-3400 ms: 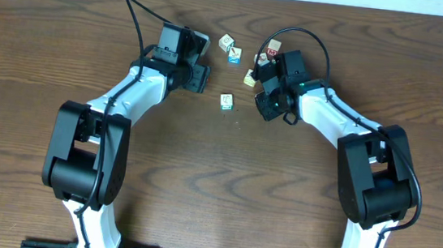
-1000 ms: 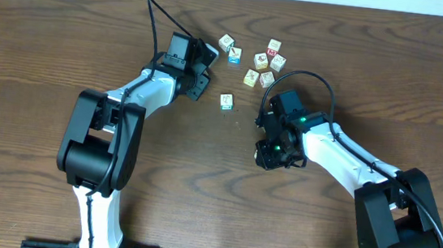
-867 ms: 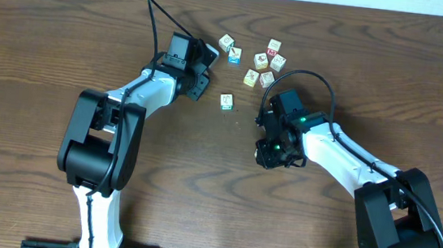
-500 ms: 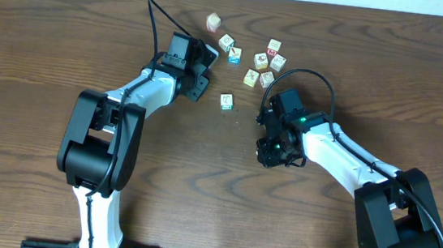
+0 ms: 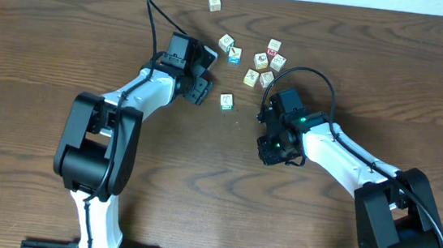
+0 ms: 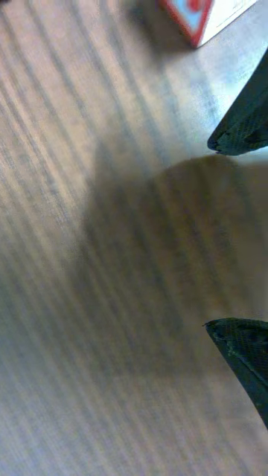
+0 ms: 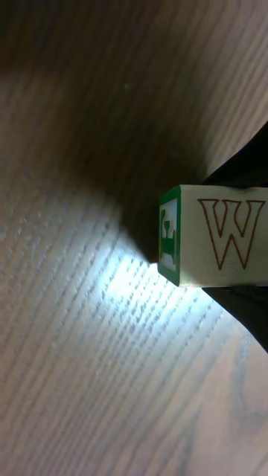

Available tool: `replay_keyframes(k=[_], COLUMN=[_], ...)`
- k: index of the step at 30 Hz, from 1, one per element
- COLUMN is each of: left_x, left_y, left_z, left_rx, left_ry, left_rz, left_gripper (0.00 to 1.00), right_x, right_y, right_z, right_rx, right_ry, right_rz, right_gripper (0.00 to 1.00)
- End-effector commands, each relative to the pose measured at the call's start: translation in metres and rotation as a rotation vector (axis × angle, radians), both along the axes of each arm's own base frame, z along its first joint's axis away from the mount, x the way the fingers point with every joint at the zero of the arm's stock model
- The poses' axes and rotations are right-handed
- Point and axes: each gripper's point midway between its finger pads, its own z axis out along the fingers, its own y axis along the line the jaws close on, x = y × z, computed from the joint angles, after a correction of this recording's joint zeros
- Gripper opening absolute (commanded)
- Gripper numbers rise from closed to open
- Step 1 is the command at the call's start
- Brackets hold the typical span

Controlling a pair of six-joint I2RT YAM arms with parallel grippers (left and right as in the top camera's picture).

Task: Lift 3 blocks
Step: 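Carry the '8' block with the left gripper toward the far edge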

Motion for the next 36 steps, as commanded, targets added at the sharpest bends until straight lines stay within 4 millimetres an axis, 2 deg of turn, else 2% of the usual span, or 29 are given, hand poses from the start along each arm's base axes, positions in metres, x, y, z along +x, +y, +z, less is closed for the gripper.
replay_keyframes(k=[1,7,11,14,19,25,30,36], left_x=[-0.005,-0.011,-0.012,0.004,0.034,0.063,0.079,0.107], left_y=[-0.004,-0.011,-0.017,-0.013,-0.018,-0.019,-0.013,-0.013], left_z=[0.012,0.022,0.030,0.041,0.071,0.102,0.112,0.105], left_rx=[-0.007,-0.015,-0.020,-0.015,-0.055,-0.105,-0.147,-0.190], left_ry=[-0.007,-0.003,-0.022,-0.089,-0.223,-0.340,-0.387,-0.394], left_rz=[0.001,-0.002,-0.014,0.041,0.072,0.156,0.220,0.283], left_gripper=[0.71,0.71,0.71,0.77,0.85,0.87,0.87,0.87], right_x=[0.003,-0.004,-0.014,-0.022,-0.020,-0.013,-0.010,-0.008], right_y=[-0.010,-0.012,-0.017,-0.020,-0.018,-0.014,-0.012,-0.012], right_z=[0.000,-0.004,-0.015,-0.026,-0.028,-0.027,-0.026,-0.026], right_rx=[-0.033,-0.040,-0.048,-0.047,-0.028,-0.010,-0.001,0.003], right_ry=[-0.016,0.004,0.024,0.036,0.030,0.008,-0.004,-0.010], right_rz=[-0.042,-0.046,-0.062,-0.099,-0.119,-0.148,-0.158,-0.161], right_gripper=[0.01,0.01,0.01,0.01,0.01,0.02,0.04,0.06])
